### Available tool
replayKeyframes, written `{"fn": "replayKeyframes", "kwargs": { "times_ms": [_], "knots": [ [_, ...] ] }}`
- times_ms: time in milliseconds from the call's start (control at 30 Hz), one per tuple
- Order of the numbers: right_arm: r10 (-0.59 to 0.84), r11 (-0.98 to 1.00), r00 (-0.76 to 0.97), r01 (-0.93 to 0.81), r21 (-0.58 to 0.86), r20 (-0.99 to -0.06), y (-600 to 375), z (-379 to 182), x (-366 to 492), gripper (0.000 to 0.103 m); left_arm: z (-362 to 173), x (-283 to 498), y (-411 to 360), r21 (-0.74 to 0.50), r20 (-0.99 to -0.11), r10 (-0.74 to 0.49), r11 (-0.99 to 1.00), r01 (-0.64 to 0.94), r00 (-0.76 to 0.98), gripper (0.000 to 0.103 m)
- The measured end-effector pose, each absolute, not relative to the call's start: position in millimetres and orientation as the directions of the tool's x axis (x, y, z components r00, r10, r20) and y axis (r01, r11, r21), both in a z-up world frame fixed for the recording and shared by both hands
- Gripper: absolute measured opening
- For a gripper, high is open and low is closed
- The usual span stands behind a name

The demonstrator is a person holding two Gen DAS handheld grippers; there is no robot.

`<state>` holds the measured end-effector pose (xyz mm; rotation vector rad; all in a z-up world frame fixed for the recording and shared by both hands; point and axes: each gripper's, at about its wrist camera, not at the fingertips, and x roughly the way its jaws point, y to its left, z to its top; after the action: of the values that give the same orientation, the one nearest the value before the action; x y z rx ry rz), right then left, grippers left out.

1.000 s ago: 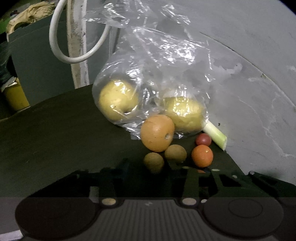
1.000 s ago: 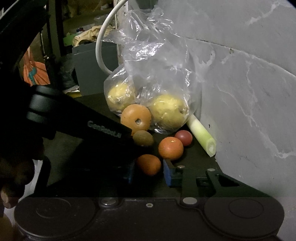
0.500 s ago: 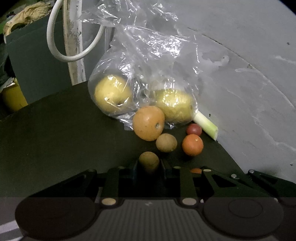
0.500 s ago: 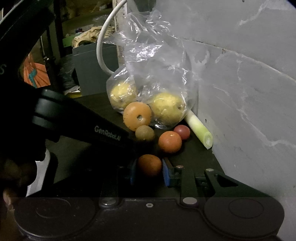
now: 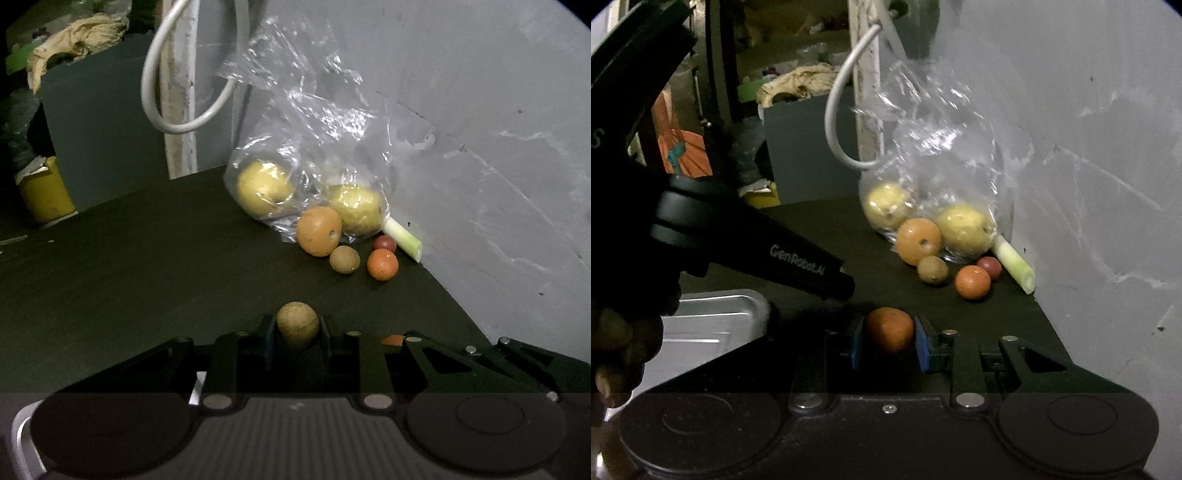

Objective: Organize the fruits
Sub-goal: 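Grasp a small brown round fruit with the left tool while the right tool grasps a tangerine, then carry both fruits over the tray and open both tools to drop them in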

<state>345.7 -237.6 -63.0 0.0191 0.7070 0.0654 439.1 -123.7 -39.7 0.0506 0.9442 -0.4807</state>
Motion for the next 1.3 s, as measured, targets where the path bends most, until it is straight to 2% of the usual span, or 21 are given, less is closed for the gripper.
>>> {"fn": "replayKeyframes", "kwargs": {
  "times_ms": [533,900,1300],
  "knots": [
    [0.113,0.992,0.782,-0.119,0.031,-0.612,-180,-25,269,0.031,1,361,-31,-0.168,-0.765,-0.344,0.923,0.347,0.545,0.028],
    [0.16,0.98,0.772,-0.197,0.008,-0.615,-138,-16,214,0.031,-2,311,29,-0.203,-0.777,-0.313,0.946,0.254,0.546,0.028],
    [0.205,0.957,0.734,-0.29,-0.025,-0.648,-109,-23,172,0.031,-15,277,58,-0.22,-0.799,-0.296,0.954,0.205,0.524,0.028]
  ]
}}
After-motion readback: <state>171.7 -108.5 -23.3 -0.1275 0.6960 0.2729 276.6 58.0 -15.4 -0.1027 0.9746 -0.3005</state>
